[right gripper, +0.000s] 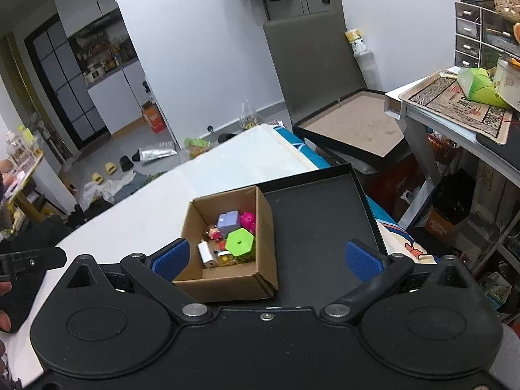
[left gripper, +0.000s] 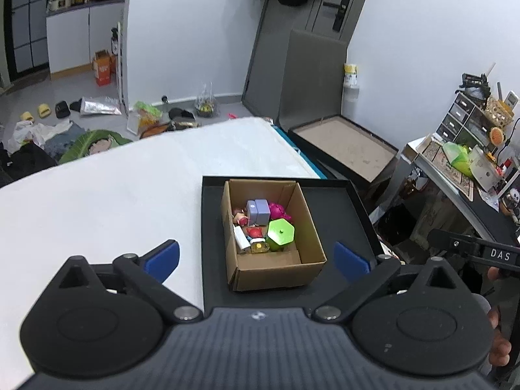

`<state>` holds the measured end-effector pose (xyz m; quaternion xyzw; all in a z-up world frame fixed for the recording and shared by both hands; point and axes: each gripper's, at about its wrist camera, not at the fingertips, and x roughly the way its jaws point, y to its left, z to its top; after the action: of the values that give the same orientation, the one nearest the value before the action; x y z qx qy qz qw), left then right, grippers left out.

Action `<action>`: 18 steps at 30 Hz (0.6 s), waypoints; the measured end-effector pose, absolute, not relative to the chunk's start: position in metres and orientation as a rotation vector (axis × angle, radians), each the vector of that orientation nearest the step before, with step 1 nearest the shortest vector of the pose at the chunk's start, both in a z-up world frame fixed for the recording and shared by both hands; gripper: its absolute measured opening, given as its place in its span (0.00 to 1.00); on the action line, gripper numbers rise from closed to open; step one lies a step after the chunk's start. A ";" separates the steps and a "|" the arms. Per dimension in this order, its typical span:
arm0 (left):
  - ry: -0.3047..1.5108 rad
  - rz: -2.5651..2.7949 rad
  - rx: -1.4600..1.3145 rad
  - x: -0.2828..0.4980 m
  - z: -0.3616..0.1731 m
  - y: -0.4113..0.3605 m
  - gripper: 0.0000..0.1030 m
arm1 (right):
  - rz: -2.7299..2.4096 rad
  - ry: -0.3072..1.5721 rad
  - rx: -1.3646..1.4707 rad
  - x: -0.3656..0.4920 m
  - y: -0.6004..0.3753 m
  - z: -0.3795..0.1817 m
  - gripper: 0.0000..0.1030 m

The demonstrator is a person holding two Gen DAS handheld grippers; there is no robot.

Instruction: Organize rigid objects

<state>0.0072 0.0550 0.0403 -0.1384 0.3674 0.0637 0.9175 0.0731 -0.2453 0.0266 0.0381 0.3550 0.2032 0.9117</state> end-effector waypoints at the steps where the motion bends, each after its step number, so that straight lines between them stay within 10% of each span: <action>1: 0.742 0.131 -0.293 0.002 0.043 0.054 0.98 | 0.422 0.722 0.080 0.070 -0.246 0.028 1.00; 18: 0.630 0.141 -0.281 -0.067 0.066 0.028 0.99 | 0.424 0.597 0.034 0.011 -0.264 0.056 1.00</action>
<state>-0.0671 0.0278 0.0664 -0.1377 0.3084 0.0692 0.9387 0.0106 -0.2638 0.0559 0.0164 0.2916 0.2075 0.9336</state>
